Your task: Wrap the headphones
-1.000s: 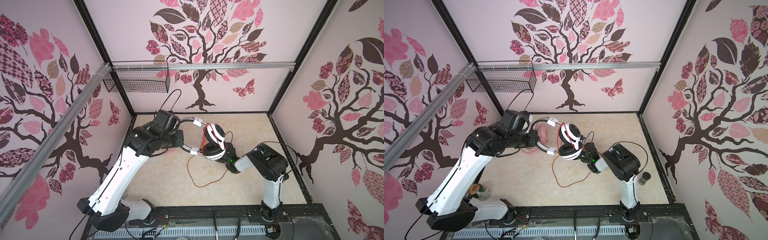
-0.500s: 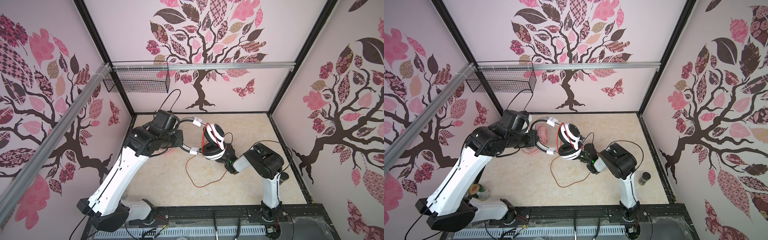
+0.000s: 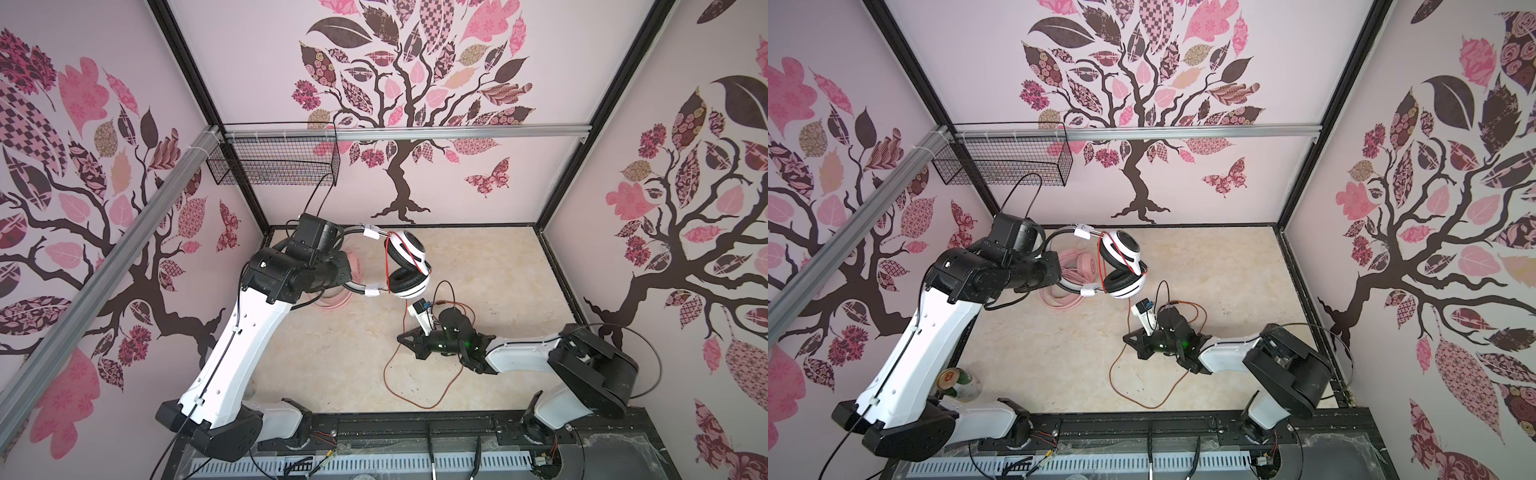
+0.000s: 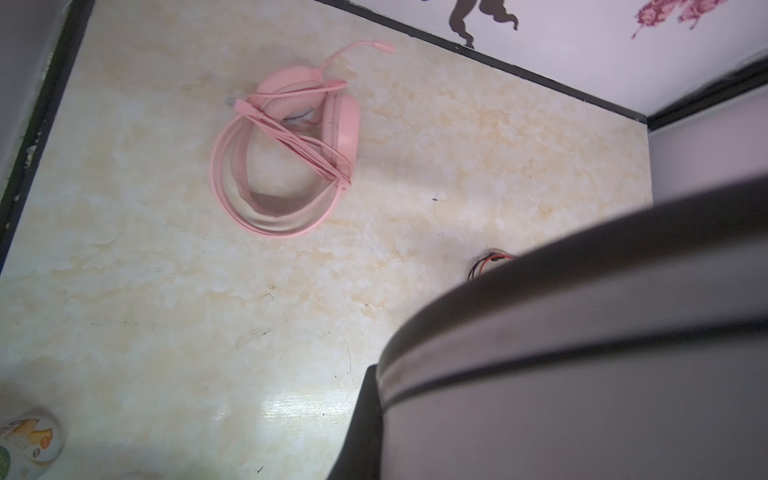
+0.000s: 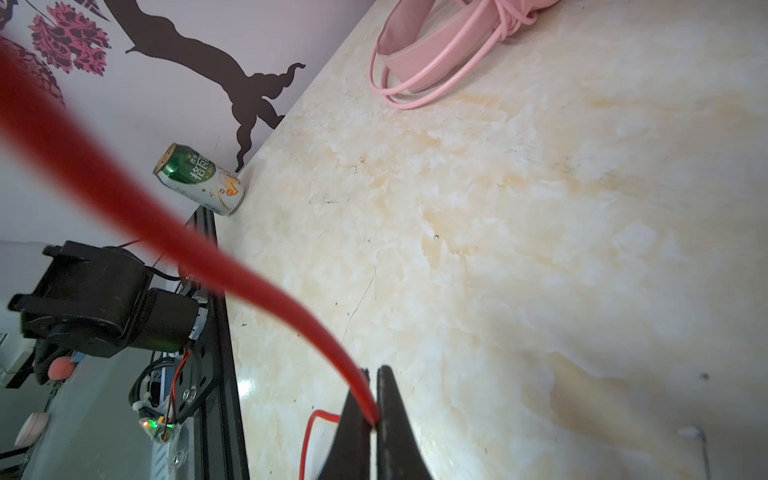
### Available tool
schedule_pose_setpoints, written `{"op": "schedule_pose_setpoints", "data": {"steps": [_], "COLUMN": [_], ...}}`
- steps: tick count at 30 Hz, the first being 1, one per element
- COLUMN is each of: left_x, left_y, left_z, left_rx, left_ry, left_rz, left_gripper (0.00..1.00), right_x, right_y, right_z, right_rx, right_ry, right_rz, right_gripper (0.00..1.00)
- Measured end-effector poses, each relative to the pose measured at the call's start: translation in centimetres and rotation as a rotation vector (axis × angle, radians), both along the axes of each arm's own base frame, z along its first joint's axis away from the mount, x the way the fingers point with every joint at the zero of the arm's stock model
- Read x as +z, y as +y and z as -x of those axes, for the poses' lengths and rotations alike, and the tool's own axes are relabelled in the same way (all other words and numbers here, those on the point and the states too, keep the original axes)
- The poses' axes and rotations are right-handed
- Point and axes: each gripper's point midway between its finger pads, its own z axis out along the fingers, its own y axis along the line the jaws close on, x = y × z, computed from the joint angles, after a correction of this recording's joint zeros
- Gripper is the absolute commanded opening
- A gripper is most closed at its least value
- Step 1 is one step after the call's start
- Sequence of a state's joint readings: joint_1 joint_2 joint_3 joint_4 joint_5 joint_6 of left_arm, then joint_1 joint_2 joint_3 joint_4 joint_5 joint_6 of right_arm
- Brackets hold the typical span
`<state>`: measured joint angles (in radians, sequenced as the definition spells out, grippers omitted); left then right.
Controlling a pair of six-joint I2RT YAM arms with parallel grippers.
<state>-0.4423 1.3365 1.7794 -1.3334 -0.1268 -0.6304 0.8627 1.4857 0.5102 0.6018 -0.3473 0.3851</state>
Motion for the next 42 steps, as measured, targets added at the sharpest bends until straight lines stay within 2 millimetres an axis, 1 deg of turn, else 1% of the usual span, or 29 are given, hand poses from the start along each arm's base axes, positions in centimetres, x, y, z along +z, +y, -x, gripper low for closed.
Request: {"op": "schedule_pose_setpoints", "data": {"steps": [3, 7, 9, 13, 17, 21, 24, 26, 31, 33, 35, 38, 42], "left_x": [-0.4, -1.3, -1.7, -2.7, -3.5, -4.3, -5.2, -6.0, -7.8, -8.5, -9.2, -9.9, -10.2], "left_y": [0.7, 0.5, 0.5, 0.9, 1.0, 1.1, 1.7, 2.4, 4.1, 4.5, 4.9, 5.3, 5.6], "left_z": [-0.5, -0.5, -0.5, -0.5, -0.6, -0.7, -0.8, -0.8, -0.7, -0.7, -0.8, -0.8, -0.7], "left_rx": [0.049, 0.064, 0.068, 0.095, 0.108, 0.121, 0.145, 0.166, 0.212, 0.224, 0.234, 0.244, 0.248], "left_ry": [0.015, 0.048, 0.061, 0.081, 0.100, 0.114, 0.122, 0.131, 0.153, 0.166, 0.181, 0.197, 0.202], "left_rz": [0.013, 0.029, 0.030, 0.012, 0.006, -0.006, -0.040, -0.078, -0.176, -0.209, -0.240, -0.274, -0.293], "left_gripper": [0.00, 0.00, 0.00, 0.00, 0.00, 0.00, 0.00, 0.00, 0.00, 0.00, 0.00, 0.00, 0.00], "right_x": [-0.6, -1.8, -1.9, -1.4, -0.9, -0.5, 0.8, 2.4, 7.8, 9.5, 10.7, 12.0, 13.3], "right_y": [-0.3, -0.2, 0.2, 1.1, 1.4, 0.6, 0.0, 0.0, 0.6, 0.7, 0.7, 0.4, -0.2], "right_z": [1.4, 3.5, 4.4, 6.2, 7.1, 7.2, 7.0, 6.9, 7.2, 7.3, 7.4, 7.6, 7.3], "right_rx": [0.016, 0.061, 0.087, 0.144, 0.180, 0.189, 0.191, 0.194, 0.210, 0.217, 0.227, 0.241, 0.231], "right_ry": [-0.034, -0.081, -0.114, -0.184, -0.227, -0.253, -0.287, -0.326, -0.442, -0.473, -0.497, -0.525, -0.567], "right_rz": [0.087, 0.218, 0.267, 0.346, 0.409, 0.467, 0.510, 0.537, 0.557, 0.559, 0.572, 0.599, 0.636], "right_gripper": [0.00, 0.00, 0.00, 0.00, 0.00, 0.00, 0.00, 0.00, 0.00, 0.00, 0.00, 0.00, 0.00]}}
